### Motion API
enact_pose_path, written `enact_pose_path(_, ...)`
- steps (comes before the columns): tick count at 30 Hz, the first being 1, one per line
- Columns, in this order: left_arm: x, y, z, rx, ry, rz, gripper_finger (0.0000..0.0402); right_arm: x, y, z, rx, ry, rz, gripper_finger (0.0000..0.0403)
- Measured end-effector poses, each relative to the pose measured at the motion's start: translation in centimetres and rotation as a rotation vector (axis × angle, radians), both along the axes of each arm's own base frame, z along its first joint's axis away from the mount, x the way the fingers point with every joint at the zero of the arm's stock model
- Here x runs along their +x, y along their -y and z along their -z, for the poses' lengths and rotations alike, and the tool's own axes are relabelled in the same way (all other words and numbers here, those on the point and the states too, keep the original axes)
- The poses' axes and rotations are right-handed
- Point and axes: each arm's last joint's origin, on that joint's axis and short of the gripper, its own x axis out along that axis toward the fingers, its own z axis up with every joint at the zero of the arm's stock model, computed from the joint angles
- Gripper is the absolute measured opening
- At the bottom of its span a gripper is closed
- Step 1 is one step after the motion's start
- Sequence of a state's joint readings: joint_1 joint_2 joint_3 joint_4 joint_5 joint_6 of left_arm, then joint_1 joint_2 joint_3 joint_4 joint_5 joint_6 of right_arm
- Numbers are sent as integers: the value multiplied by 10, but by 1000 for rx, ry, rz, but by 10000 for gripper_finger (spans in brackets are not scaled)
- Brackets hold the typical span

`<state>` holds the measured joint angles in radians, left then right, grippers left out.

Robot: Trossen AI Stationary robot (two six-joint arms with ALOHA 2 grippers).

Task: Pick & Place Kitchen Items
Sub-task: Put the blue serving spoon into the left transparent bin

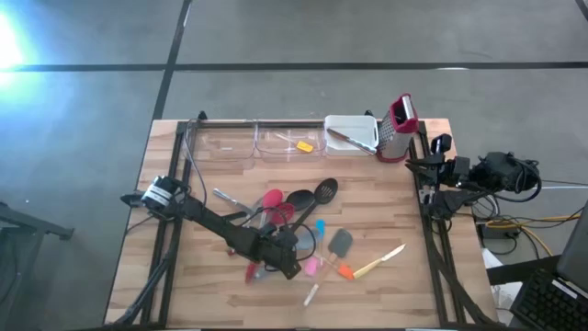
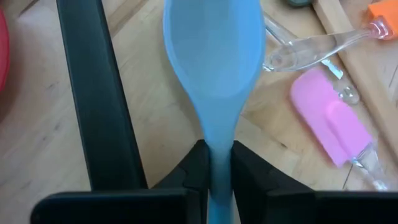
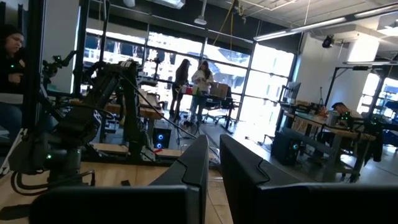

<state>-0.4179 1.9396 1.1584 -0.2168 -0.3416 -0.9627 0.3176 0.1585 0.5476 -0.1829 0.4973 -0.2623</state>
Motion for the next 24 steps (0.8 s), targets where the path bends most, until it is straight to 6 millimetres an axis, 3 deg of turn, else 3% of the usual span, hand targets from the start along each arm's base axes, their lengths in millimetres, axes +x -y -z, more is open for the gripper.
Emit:
enact_pose_path(11,4,2,-6,-20,29,8,46,0,0,0,0,0,0,34)
enact_pose_path(20,19,10,-36,26,109,98,46,0,0,0,0,0,0,34)
enact_pose_path(24,19,9,-61,138,122,172,46,0,0,0,0,0,0,34)
